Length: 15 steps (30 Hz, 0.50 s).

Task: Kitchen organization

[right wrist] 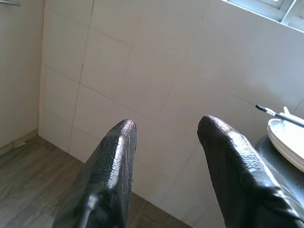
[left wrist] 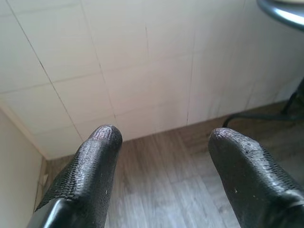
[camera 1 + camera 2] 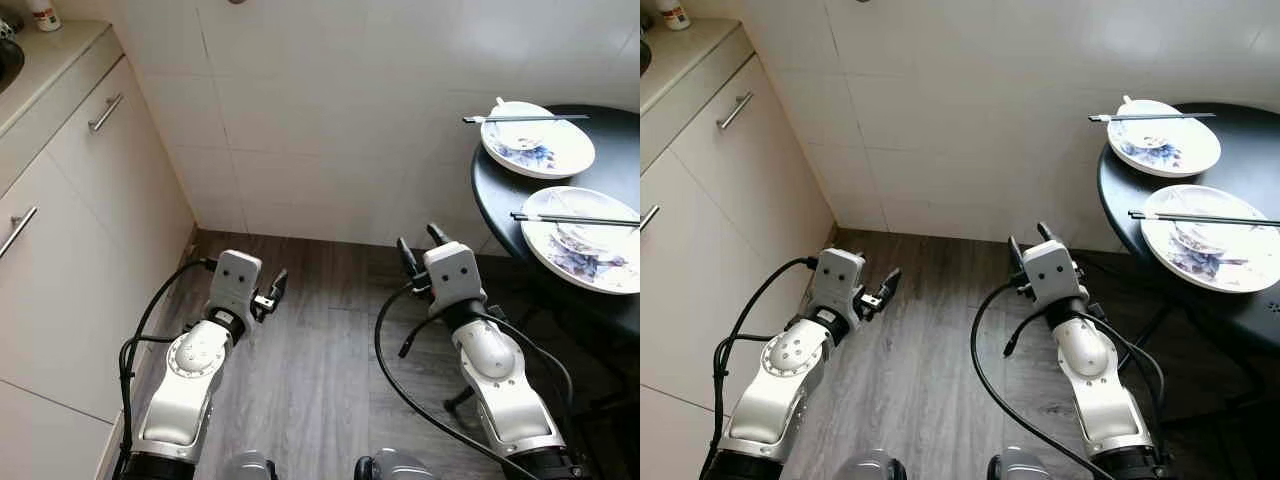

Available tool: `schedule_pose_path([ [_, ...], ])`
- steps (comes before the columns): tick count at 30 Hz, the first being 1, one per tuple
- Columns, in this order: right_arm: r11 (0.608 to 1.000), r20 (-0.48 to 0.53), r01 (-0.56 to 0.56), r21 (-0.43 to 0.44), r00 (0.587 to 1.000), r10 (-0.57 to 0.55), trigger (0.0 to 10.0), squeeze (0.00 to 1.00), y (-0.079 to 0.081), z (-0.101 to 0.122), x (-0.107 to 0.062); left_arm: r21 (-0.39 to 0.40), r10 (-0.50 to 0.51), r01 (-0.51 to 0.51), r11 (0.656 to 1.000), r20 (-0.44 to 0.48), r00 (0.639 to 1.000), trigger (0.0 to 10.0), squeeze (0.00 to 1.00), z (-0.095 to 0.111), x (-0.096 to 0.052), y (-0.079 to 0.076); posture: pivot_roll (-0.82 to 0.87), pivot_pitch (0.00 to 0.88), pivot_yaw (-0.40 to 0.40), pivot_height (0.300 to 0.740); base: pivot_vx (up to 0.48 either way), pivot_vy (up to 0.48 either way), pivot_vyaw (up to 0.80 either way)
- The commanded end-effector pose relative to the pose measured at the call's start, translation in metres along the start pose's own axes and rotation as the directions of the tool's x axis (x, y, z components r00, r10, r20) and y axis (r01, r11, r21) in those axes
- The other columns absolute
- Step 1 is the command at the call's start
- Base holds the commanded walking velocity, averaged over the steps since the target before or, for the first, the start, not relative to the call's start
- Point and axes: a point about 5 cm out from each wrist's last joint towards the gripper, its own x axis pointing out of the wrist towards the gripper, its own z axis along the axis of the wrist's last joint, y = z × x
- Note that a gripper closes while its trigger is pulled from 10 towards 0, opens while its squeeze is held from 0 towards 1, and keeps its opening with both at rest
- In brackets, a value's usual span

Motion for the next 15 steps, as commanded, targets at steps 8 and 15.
schedule_pose_path([
  [8,1.0,-0.004,0.009,0.002,1.0,-0.009,10.0,0.0,0.0,-0.002,0.004,-0.005,-0.022,0.022,1.0,0.042,0.999,10.0,0.0,0.008,0.006,-0.001,0.08,0.0,-0.014,0.74,0.0,0.0,0.0],
  [15,0.999,-0.008,0.027,0.018,1.0,-0.026,10.0,0.0,-0.002,-0.002,0.005,0.034,-0.126,0.123,0.992,0.101,0.987,10.0,0.0,0.014,0.004,-0.009,0.08,0.0,-0.014,0.74,0.134,0.0,-0.57],
])
